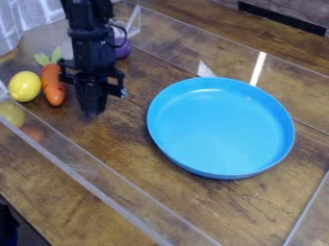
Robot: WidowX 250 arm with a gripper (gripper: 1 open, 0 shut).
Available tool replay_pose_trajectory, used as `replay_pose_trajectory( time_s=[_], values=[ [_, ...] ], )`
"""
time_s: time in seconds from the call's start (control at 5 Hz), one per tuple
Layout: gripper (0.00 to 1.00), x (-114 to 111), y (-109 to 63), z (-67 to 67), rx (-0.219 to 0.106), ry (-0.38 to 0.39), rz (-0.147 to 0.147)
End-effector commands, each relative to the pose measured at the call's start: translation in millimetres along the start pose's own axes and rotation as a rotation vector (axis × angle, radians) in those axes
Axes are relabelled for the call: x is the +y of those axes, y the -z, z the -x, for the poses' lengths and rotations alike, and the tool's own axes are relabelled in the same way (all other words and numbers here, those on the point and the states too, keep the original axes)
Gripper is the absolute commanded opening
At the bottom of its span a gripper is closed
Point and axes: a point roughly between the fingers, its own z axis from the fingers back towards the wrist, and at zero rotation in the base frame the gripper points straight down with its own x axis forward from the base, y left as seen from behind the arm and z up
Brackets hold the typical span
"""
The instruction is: Move the carrot to the right side
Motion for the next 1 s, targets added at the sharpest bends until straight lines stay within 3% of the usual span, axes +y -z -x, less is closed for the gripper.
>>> replay_pose_trajectory(
  time_s=[0.0, 0.4, 0.6, 0.8],
  values=[
    [0.0, 13.3, -31.1, -3.9, -0.09, -0.025, -0.017],
    [0.0, 36.9, -28.9, 4.0, -0.087, -0.018, -0.021],
    [1.0, 35.0, -31.6, 6.0, -0.084, -0.023, -0.03],
    [1.0, 31.8, -31.2, -0.5, -0.077, 0.024, -0.043]
  ],
)
